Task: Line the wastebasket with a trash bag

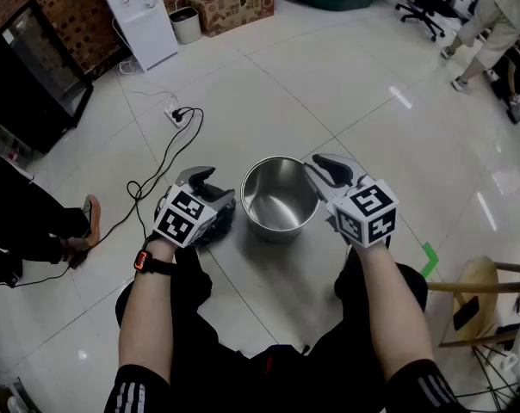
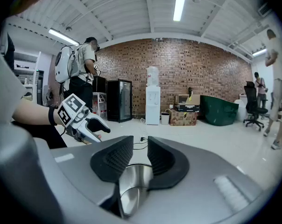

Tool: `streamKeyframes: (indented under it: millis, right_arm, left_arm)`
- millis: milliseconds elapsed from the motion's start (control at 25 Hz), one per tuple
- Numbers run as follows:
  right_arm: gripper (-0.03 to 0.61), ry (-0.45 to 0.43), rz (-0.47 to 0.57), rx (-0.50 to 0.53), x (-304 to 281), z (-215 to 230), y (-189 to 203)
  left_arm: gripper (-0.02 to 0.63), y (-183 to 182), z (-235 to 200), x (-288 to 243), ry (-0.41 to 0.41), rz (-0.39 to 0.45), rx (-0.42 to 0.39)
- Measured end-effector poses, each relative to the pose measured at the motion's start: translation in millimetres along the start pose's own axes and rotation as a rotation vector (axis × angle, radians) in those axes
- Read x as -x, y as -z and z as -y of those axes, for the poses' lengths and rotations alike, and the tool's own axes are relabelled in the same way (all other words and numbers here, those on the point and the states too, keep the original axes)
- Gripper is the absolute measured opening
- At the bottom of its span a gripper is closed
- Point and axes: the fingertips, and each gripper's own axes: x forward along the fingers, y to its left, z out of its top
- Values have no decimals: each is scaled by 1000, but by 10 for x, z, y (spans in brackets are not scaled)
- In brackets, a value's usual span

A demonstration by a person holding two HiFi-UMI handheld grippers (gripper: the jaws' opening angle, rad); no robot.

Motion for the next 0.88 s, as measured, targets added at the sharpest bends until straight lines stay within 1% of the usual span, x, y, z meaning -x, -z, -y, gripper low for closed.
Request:
streamKeyframes:
  millis: [160, 280, 360, 480, 560, 640, 720, 760, 800, 880]
  right_arm:
    - [106, 5, 2, -10, 61, 64, 3]
    - [106, 8, 13, -10, 108, 110, -35]
    - [106, 7, 21, -10, 137, 130, -63]
    - [106, 4, 26, -16, 167, 156, -61]
    - [106, 2, 25, -16, 174, 165, -49]
    - [106, -4, 21, -11, 171, 144, -33]
    - [106, -9, 16, -6, 165, 113, -18]
    - [106, -11, 14, -3, 161, 98, -14]
    - [106, -13, 11, 0, 152, 85, -12]
    - [106, -17, 3, 10, 127, 61, -14]
  left_arm:
    - [264, 452, -32, -123, -10, -137, -53]
    - [265, 836, -129, -163, -13, -229, -62]
    - [265, 1037, -294, -120, -37, -254, -17]
    - [265, 1352, -575, -8, -87, -291, 97]
    - [265, 1593, -711, 39, -114, -338, 134]
    - [265, 1875, -809, 59, -127, -380, 182]
    - [265, 2216, -874, 55, -126, -418, 261]
    - [265, 2393, -890, 44, -122, -447, 284]
    - [270, 2562, -892, 25, -116, -481, 285]
    - [278, 2827, -857, -56, -95, -541, 237]
